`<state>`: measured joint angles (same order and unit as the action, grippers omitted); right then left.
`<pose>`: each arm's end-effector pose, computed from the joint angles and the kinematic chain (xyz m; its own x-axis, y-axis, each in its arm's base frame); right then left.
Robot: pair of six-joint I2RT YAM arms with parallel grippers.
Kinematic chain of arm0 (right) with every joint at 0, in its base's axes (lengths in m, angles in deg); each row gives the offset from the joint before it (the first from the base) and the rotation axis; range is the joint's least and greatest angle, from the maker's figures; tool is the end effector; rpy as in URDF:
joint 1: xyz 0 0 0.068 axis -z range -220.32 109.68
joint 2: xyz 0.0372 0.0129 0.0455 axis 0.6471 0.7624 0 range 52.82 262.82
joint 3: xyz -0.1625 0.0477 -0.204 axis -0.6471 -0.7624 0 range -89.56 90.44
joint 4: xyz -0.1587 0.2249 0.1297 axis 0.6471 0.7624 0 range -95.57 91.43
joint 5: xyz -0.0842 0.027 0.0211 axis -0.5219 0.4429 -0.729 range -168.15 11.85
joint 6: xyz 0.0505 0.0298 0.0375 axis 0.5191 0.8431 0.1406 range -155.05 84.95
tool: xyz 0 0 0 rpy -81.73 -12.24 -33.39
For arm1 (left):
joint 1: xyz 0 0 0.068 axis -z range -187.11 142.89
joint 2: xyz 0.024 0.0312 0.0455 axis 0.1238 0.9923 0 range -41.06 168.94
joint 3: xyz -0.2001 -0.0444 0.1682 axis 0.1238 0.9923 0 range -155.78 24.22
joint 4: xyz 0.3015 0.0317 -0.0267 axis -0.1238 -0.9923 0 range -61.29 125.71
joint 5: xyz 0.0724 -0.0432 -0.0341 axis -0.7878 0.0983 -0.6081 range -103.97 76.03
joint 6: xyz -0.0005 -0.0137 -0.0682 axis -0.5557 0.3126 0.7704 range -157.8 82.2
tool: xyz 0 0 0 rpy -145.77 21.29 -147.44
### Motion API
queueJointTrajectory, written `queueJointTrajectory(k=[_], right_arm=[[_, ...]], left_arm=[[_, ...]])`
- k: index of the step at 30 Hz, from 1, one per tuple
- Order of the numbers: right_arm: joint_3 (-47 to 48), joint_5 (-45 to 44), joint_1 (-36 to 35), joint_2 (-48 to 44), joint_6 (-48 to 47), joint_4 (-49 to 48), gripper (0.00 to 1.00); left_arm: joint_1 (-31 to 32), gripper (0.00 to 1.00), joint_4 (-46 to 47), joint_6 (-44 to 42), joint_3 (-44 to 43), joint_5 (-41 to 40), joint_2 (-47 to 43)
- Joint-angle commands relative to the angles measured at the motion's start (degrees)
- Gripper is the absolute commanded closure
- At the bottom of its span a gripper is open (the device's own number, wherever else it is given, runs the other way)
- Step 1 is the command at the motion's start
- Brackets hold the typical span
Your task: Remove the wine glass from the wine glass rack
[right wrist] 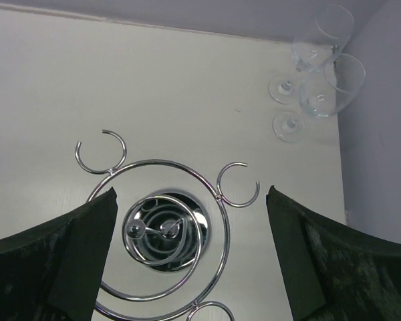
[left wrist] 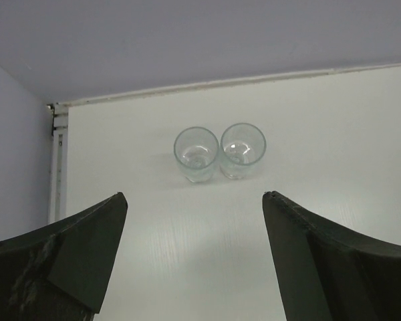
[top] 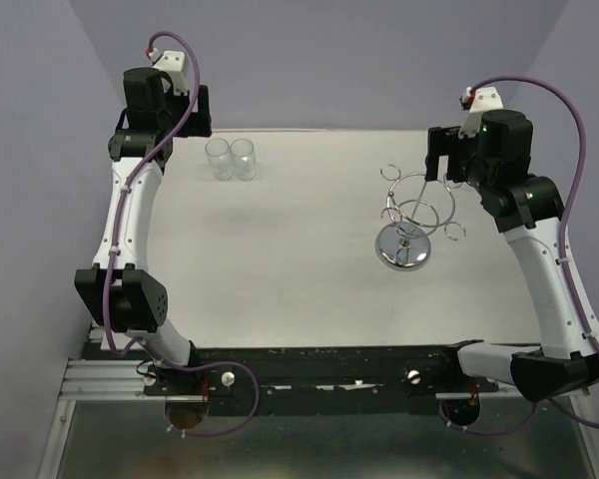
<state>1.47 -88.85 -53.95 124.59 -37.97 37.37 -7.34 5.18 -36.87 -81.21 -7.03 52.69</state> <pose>0.3066 0.0635 0.4570 -0.3866 -0.1451 -0.9107 -0.0860 0.9889 -0.1211 0.4321 -0.0051 0.4445 -0.3247 -0.0174 -0.9456 0.1051 0.9930 -0.0544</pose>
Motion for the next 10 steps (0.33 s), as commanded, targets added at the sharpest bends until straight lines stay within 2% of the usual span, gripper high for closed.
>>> queueJointTrajectory(k=[1,10], right_arm=[[-0.9,-3.7,0.3,-1.6,2.7,0.5,0.0],[-1.5,-3.1,0.3,-1.2,5.0,-1.9,0.0]], left_arm=[[2.2,0.01,-1.3,1.0,3.0,1.2,-4.4],[5.0,0.01,-2.0,0.7,10.3,1.8,-9.1]])
